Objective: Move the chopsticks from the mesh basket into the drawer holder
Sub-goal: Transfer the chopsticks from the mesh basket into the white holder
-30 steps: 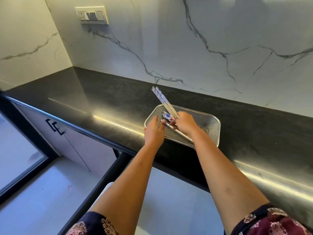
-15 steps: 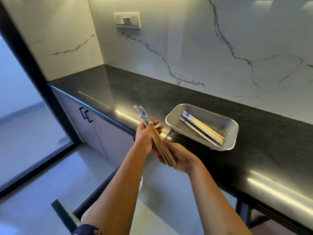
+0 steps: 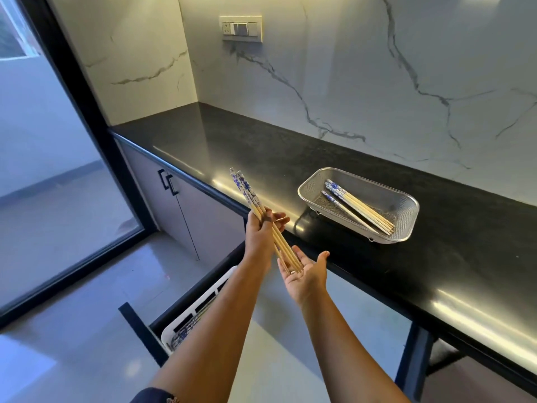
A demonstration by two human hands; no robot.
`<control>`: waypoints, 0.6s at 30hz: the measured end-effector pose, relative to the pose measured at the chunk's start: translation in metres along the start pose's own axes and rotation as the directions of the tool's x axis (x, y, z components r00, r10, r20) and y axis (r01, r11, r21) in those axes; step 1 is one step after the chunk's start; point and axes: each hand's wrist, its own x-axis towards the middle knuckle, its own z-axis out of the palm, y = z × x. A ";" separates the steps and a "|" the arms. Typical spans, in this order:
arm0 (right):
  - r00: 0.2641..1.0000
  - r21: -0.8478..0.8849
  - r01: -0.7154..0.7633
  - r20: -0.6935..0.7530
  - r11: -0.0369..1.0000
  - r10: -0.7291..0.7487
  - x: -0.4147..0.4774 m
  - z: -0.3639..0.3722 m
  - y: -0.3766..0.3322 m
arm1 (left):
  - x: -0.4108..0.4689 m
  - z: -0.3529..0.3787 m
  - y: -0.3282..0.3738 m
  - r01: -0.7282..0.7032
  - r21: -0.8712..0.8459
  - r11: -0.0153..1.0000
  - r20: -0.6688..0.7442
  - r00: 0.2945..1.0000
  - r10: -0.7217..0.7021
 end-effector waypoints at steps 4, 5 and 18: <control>0.999 -0.047 -0.003 0.041 0.999 0.005 -0.005 0.008 0.010 | -0.014 0.001 -0.004 0.021 -0.008 1.000 -0.015 1.000 -0.021; 0.999 -0.083 0.003 0.049 0.997 0.001 -0.005 0.011 0.013 | -0.017 0.001 -0.006 0.025 -0.016 1.000 -0.020 0.999 -0.025; 1.000 -0.266 0.013 -0.007 0.964 -0.015 -0.015 0.028 0.068 | 0.012 -0.060 0.005 0.041 -0.159 0.986 -0.133 0.989 -0.063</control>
